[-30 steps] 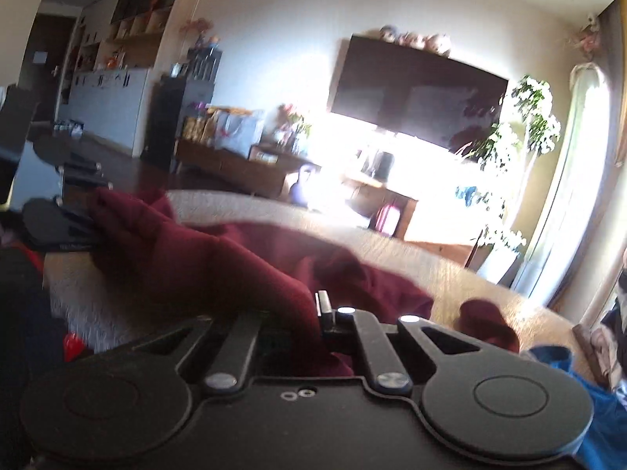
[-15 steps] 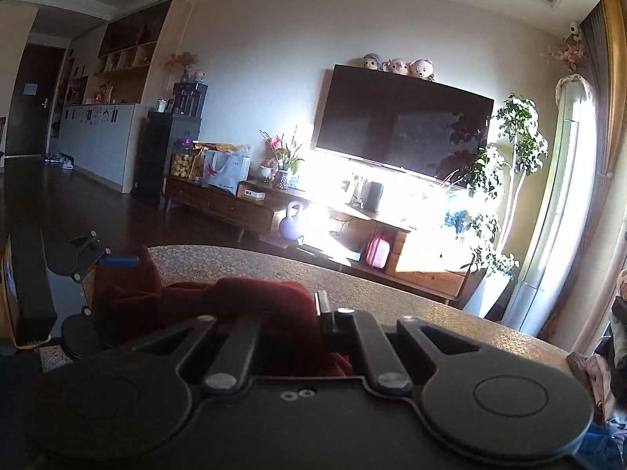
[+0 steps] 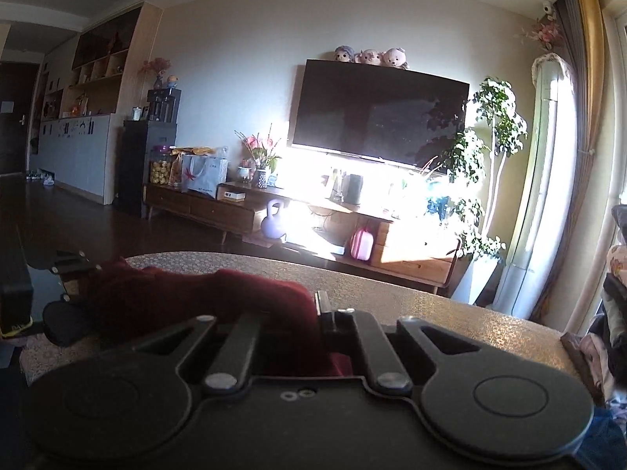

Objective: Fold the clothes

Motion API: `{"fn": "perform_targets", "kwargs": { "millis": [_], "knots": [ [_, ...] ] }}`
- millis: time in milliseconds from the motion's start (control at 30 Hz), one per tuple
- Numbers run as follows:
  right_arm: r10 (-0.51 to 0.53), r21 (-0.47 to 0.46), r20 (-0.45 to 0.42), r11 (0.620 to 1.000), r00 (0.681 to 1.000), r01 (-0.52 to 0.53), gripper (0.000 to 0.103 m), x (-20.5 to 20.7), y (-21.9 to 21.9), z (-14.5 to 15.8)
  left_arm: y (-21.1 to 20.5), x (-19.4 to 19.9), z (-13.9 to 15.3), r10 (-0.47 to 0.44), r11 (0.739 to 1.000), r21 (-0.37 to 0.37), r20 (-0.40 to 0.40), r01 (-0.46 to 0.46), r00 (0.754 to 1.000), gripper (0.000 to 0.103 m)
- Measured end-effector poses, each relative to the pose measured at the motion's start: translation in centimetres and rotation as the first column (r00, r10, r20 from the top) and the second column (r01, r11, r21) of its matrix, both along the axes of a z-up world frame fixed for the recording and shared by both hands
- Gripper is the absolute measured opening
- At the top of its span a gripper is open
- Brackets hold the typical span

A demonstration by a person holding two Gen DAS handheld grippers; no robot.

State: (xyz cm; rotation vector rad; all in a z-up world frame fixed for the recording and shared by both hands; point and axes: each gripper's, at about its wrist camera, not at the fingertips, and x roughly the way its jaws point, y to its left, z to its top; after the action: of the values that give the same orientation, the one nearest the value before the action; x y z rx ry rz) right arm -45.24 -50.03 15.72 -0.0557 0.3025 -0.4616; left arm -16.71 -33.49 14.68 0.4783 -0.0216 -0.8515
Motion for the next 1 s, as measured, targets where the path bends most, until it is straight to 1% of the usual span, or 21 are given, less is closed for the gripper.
{"fn": "perform_targets", "kwargs": {
  "millis": [100, 133, 200, 300, 400, 533, 600, 700, 800, 933, 1000],
  "knots": [
    [0.007, -0.004, 0.024, 1.0, 1.0, -0.007, 0.103, -0.7, 0.5, 0.3, 2.1, 0.0, 3.1, 0.031, 0.993, -0.114, 0.003, -0.03, 1.0, 0.011],
    [0.017, -0.007, 0.032, 1.0, 0.999, -0.017, 0.103, -0.9, 0.8, 0.5, 2.7, -0.2, 3.9, 0.035, 0.99, -0.14, 0.0, -0.035, 0.999, 0.011],
    [0.036, 0.004, 0.05, 0.999, 0.998, -0.036, 0.103, -1.5, 1.3, 0.8, 3.8, -0.6, 4.8, 0.019, 0.988, -0.152, -0.024, -0.022, 1.0, 0.011],
    [0.077, 0.037, 0.063, 0.996, 0.995, -0.08, 0.103, -2.8, 1.8, 1.2, 5.4, -1.1, 5.3, -0.024, 0.99, -0.137, -0.079, 0.013, 0.997, 0.011],
    [0.121, 0.062, 0.043, 0.99, 0.992, -0.123, 0.103, -4.1, 2.5, 1.2, 7.1, -1.7, 5.1, -0.084, 0.993, -0.095, -0.133, 0.071, 0.988, 0.011],
    [0.166, 0.11, 0.01, 0.98, 0.986, -0.166, 0.103, -5.7, 3.0, 1.3, 9.1, -3.2, 4.4, -0.153, 0.988, -0.038, -0.163, 0.149, 0.975, 0.011],
    [0.174, 0.119, 0.003, 0.978, 0.985, -0.174, 0.103, -6.6, 3.4, 1.4, 10.4, -4.0, 4.4, -0.169, 0.986, -0.024, -0.153, 0.168, 0.974, 0.011],
    [0.169, 0.132, 0.022, 0.976, 0.985, -0.171, 0.103, -7.9, 4.2, 1.6, 12.0, -5.4, 4.7, -0.179, 0.984, -0.018, -0.129, 0.179, 0.975, 0.011],
    [0.162, 0.145, 0.067, 0.975, 0.985, -0.17, 0.103, -8.9, 5.0, 2.2, 13.5, -7.0, 5.3, -0.176, 0.984, -0.048, -0.115, 0.171, 0.978, 0.011],
    [0.163, 0.106, 0.141, 0.978, 0.976, -0.179, 0.103, -10.3, 5.8, 4.4, 15.3, -8.8, 7.5, -0.181, 0.978, -0.117, -0.066, 0.172, 0.981, 0.011],
    [0.167, 0.083, 0.158, 0.98, 0.973, -0.182, 0.103, -10.4, 5.4, 5.6, 14.5, -8.8, 8.5, -0.183, 0.978, -0.112, -0.032, 0.178, 0.983, 0.011]
  ]
}}
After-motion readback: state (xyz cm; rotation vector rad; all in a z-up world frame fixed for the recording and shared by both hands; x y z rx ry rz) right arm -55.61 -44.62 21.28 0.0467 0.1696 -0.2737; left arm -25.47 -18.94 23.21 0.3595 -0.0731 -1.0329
